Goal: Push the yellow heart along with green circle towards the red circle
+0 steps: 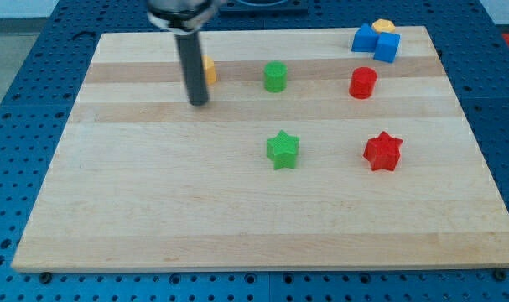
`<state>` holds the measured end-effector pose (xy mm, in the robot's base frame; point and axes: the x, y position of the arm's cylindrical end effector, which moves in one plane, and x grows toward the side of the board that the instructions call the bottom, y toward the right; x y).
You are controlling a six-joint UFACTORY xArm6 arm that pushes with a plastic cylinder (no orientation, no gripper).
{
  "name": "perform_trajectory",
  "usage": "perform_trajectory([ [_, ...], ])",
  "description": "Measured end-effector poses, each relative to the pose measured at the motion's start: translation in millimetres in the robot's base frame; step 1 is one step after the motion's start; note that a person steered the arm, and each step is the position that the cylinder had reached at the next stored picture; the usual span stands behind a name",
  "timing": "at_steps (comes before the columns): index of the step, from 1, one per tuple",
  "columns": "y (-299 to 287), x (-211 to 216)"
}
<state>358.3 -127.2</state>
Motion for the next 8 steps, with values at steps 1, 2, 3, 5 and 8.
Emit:
perform_trajectory([
  [1,-49,-30],
  [2,-16,-61],
  [3,60,-77],
  [5,151,-86],
  [8,-6,-96],
])
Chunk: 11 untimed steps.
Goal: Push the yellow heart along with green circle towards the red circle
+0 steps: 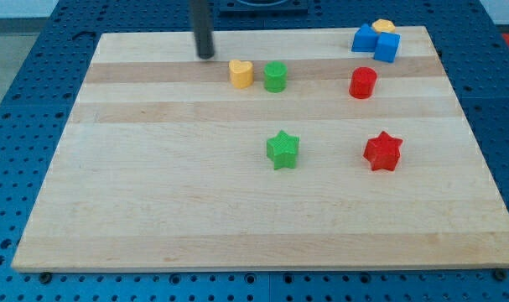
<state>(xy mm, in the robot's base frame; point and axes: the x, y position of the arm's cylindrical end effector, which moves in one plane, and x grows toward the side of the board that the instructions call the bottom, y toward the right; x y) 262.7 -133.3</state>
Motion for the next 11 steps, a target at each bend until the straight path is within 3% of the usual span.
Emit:
perform_trajectory([
  [1,-32,37],
  [2,-28,59],
  [5,126,26],
  [9,95,38],
  [10,114,38],
  [11,178,28],
])
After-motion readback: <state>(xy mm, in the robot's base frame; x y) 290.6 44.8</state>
